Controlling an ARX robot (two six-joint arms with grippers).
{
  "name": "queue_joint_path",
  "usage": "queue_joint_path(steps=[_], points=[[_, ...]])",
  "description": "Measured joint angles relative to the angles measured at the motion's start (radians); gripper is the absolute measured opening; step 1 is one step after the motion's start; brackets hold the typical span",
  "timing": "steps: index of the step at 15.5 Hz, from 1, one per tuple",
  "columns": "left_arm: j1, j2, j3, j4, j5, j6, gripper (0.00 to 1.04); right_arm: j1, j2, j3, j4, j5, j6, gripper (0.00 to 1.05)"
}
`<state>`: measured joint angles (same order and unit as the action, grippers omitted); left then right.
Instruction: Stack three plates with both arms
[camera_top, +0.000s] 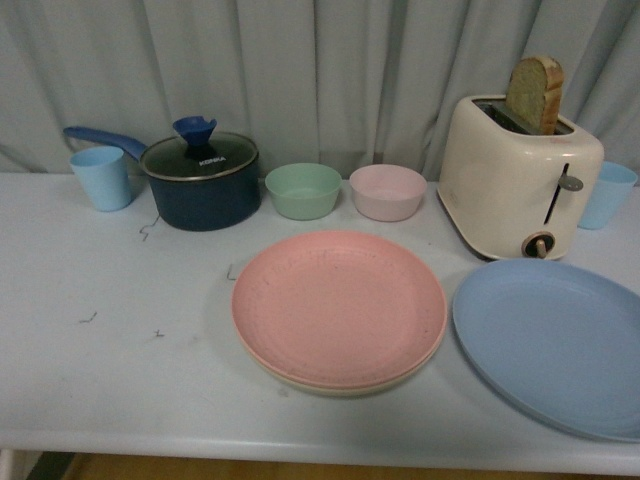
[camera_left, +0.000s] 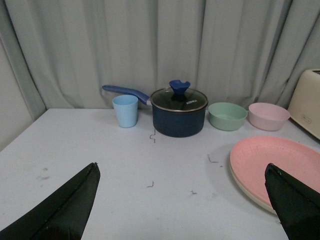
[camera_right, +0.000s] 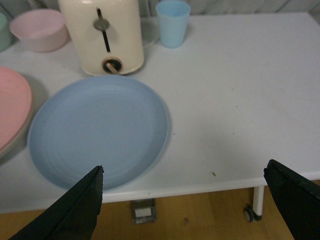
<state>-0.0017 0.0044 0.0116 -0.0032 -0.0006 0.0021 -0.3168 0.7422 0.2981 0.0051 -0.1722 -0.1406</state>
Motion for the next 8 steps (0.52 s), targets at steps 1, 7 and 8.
queue_joint_path(steps=[1, 7, 8], points=[[0.000, 0.000, 0.000, 0.000, 0.000, -0.001, 0.97, -0.039, 0.166, 0.055, 0.043, -0.032, -0.011, 0.98], [0.000, 0.000, 0.000, 0.000, 0.000, -0.001, 0.98, -0.001, 1.016, 0.473, 0.152, -0.053, -0.046, 0.98], [0.000, 0.000, 0.000, 0.000, 0.000, -0.001, 0.98, 0.011, 1.061, 0.511, 0.139, -0.053, -0.046, 0.98]])
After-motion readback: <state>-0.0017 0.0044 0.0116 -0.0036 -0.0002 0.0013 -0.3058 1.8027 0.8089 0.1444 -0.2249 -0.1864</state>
